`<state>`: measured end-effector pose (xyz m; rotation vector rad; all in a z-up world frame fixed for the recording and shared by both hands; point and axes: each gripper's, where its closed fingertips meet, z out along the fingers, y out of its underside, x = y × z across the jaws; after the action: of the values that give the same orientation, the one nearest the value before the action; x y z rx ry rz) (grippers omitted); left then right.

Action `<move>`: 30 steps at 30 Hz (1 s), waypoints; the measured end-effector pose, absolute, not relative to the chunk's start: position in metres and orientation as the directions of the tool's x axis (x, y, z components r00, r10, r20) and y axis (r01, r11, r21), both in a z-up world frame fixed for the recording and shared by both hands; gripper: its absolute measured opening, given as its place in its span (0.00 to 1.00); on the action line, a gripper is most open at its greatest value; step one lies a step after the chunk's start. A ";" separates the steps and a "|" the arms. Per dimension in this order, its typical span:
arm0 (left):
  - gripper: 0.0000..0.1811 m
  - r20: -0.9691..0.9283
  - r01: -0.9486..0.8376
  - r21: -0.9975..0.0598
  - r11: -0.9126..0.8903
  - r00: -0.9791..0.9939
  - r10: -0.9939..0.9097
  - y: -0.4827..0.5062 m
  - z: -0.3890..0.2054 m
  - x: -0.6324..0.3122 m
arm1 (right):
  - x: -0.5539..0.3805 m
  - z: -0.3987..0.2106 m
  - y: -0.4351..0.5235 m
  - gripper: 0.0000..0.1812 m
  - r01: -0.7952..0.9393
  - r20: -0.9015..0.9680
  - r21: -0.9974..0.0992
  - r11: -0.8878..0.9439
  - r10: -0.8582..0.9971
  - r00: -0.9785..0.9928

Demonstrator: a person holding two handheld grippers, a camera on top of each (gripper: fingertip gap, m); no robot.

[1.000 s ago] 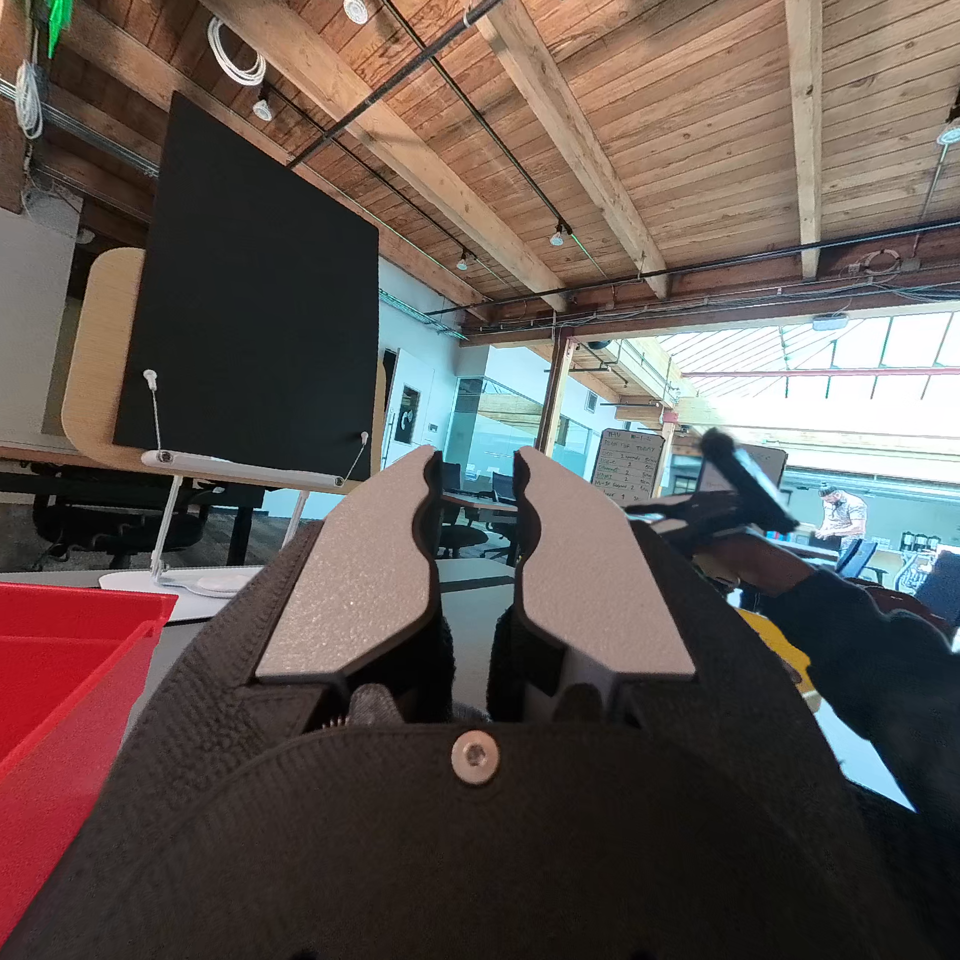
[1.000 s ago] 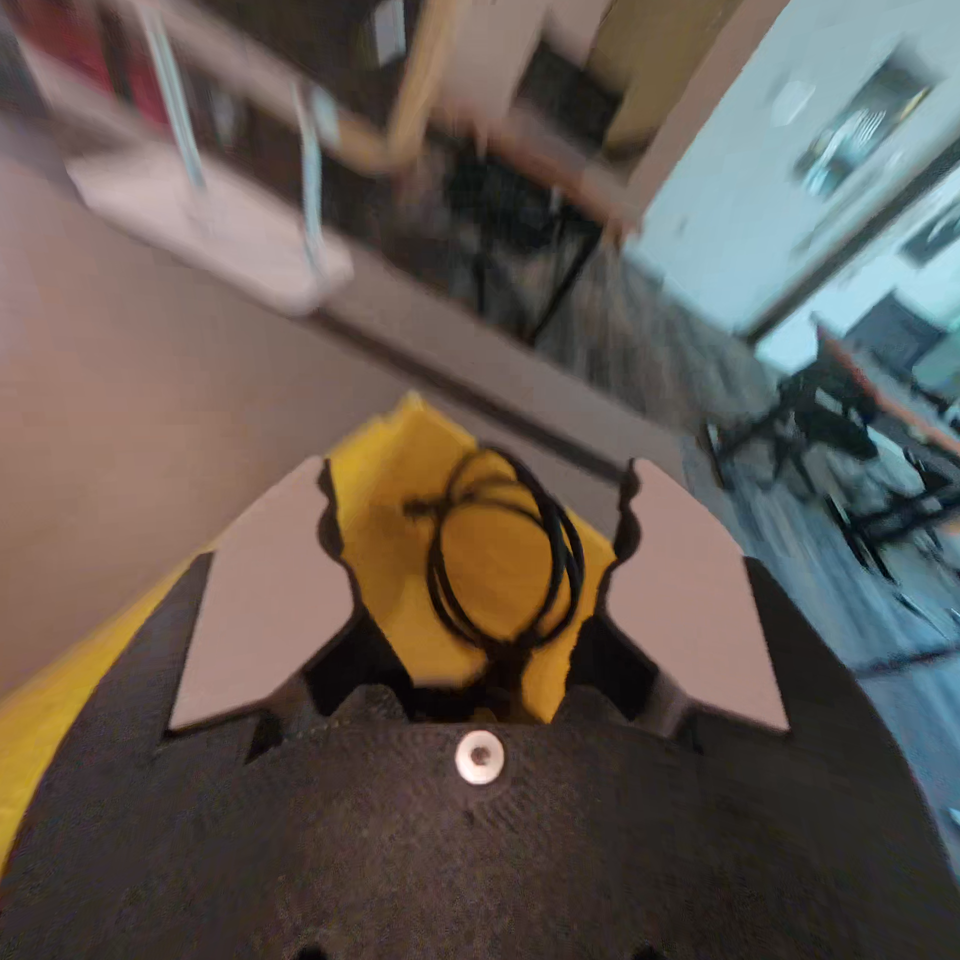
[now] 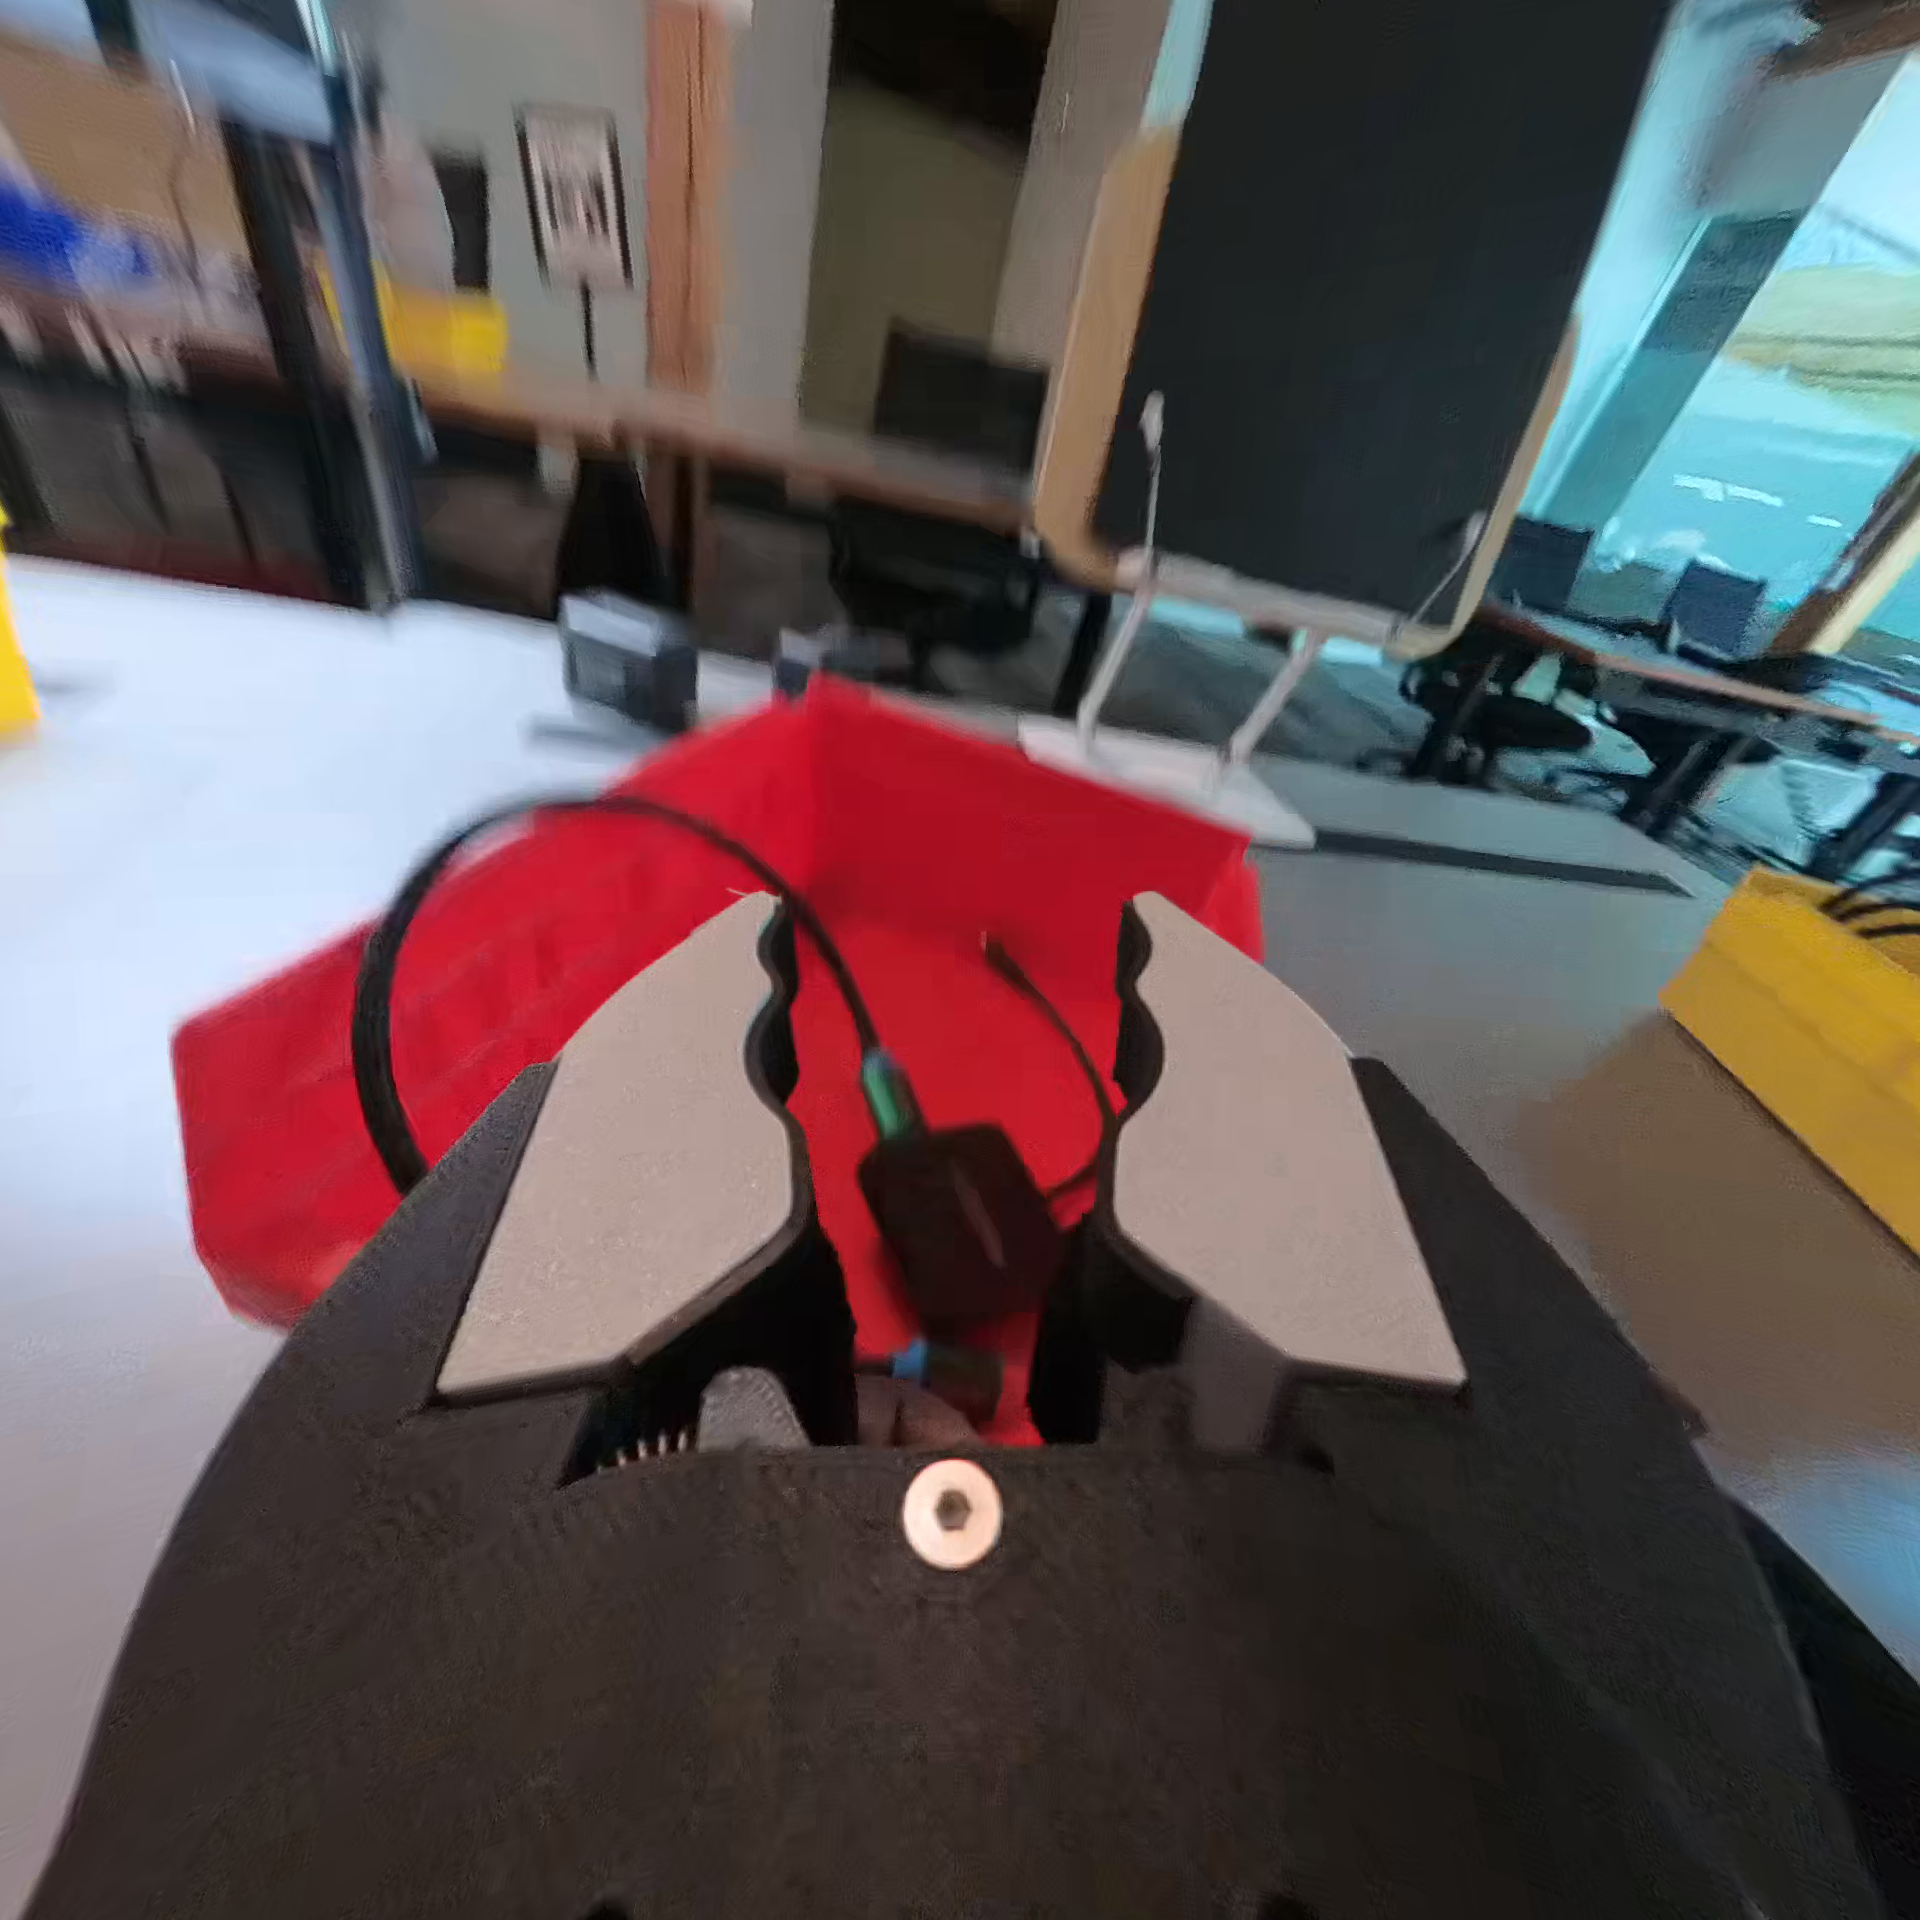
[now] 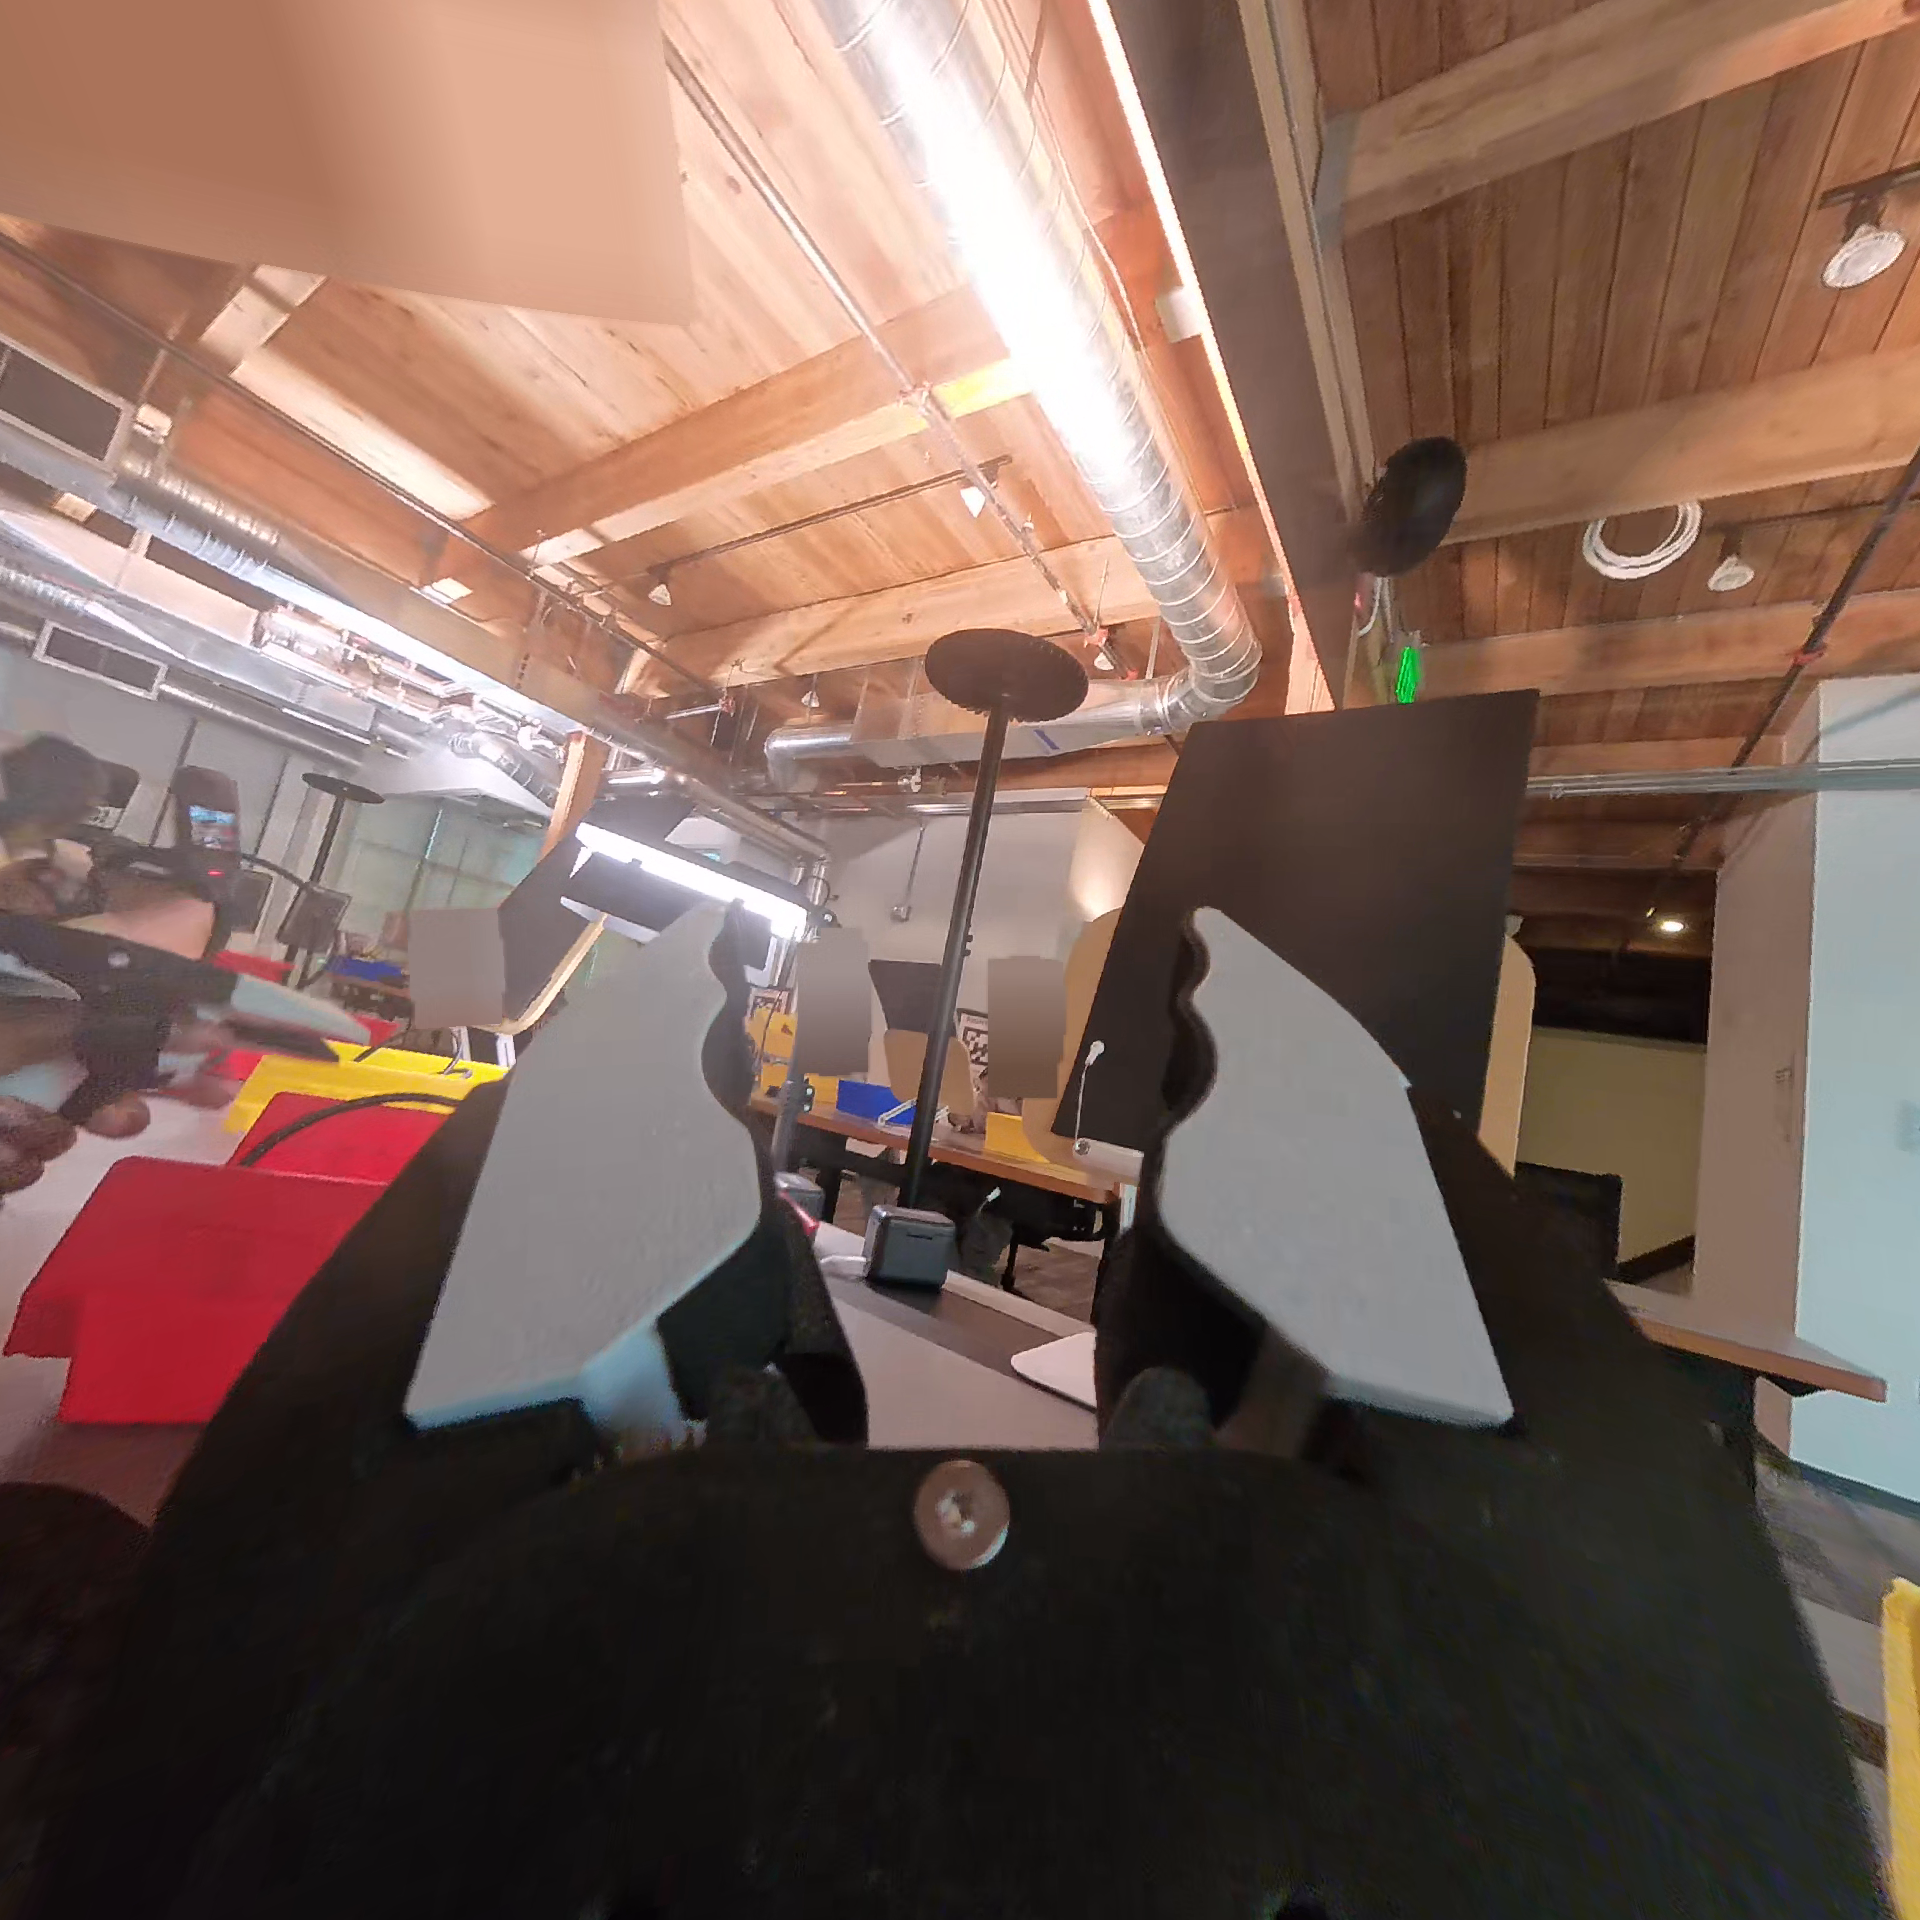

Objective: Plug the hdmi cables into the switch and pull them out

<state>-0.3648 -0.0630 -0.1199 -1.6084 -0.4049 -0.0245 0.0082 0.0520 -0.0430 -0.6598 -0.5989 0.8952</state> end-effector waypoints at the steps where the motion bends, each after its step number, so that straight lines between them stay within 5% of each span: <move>1: 0.33 0.322 0.346 -0.935 -0.083 0.922 0.214 -0.061 -0.138 -0.368 | 0.006 -0.044 0.052 0.43 -0.494 0.201 -0.739 0.458 0.850 0.488; 4: 0.35 0.410 0.435 -0.868 -0.240 0.900 0.150 -0.055 -0.169 -0.363 | 0.000 -0.048 0.049 0.43 -0.465 0.236 -0.750 0.471 0.846 0.478; 9: 0.35 0.095 0.283 -0.847 -0.450 0.913 0.396 -0.075 -0.204 -0.396 | -0.009 -0.054 0.044 0.42 -0.407 0.303 -0.759 0.509 0.829 0.471; 15: 0.35 -0.086 0.202 -0.914 -0.351 0.750 0.656 -0.109 -0.182 -0.443 | -0.013 -0.058 0.042 0.42 -0.376 0.340 -0.759 0.532 0.816 0.468; 23: 0.39 -0.261 0.158 -0.875 -0.458 0.643 0.720 -0.104 -0.204 -0.467 | -0.013 -0.058 0.042 0.41 -0.383 0.329 -0.764 0.520 0.824 0.462; 28: 0.12 -0.241 0.139 -0.882 -0.449 0.688 0.685 -0.102 -0.208 -0.463 | -0.013 -0.058 0.041 0.41 -0.378 0.339 -0.761 0.527 0.820 0.461; 30: 0.08 -0.224 0.129 -0.898 -0.420 0.689 0.689 -0.102 -0.202 -0.462 | -0.014 -0.059 0.042 0.40 -0.369 0.344 -0.762 0.532 0.816 0.465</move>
<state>-0.4618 -0.1017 -0.2015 -1.9309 -0.6347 0.7269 -0.0138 0.0418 -0.0592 -0.6659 -0.7733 0.7971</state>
